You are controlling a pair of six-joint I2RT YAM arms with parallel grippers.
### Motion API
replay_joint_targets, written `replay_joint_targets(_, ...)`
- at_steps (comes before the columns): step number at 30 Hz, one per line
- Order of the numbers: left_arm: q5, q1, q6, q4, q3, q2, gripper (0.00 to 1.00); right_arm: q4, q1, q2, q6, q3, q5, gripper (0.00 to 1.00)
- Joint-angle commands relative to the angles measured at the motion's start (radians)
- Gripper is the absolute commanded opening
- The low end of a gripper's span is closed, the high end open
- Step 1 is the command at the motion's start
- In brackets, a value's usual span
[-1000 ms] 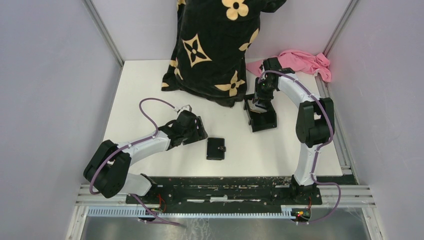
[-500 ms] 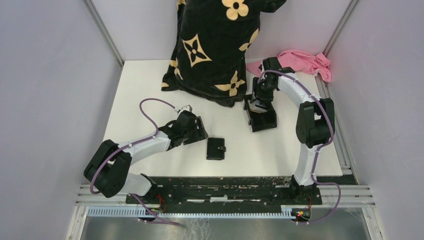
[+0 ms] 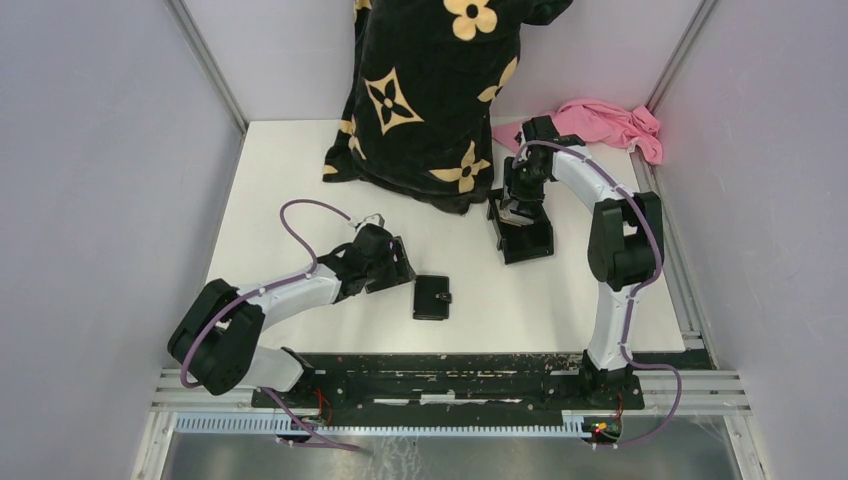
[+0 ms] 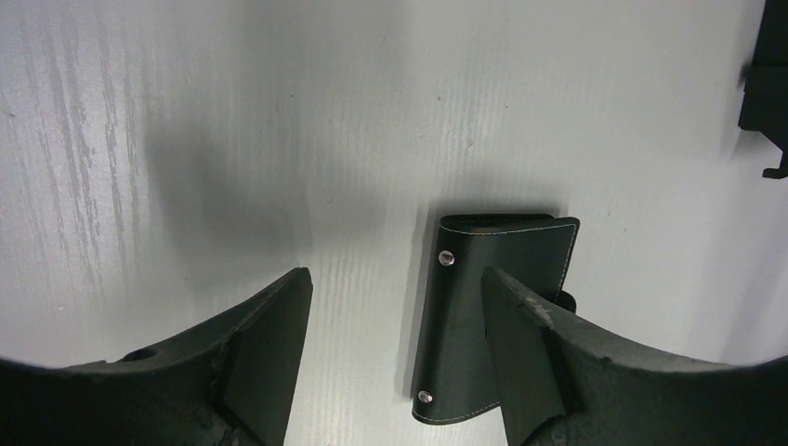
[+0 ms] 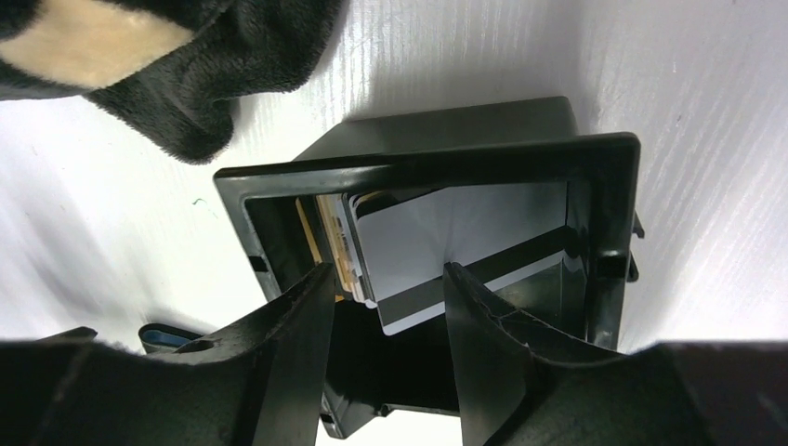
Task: Put the credit cards into the card holder
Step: Pick up the credit card from the storage box.
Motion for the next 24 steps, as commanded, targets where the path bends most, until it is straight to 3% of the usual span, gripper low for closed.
replay_joint_targets(1, 0.007, 0.005, 0.007, 0.029, -0.013, -0.013, 0.74, 0.006, 0.005, 0.018, 0.001, 0.044, -0.004, 0.52)
replay_joint_targets(24, 0.023, 0.005, 0.001, 0.063, -0.028, -0.003, 0.74, -0.036, 0.030, -0.017, 0.025, 0.087, -0.053, 0.29)
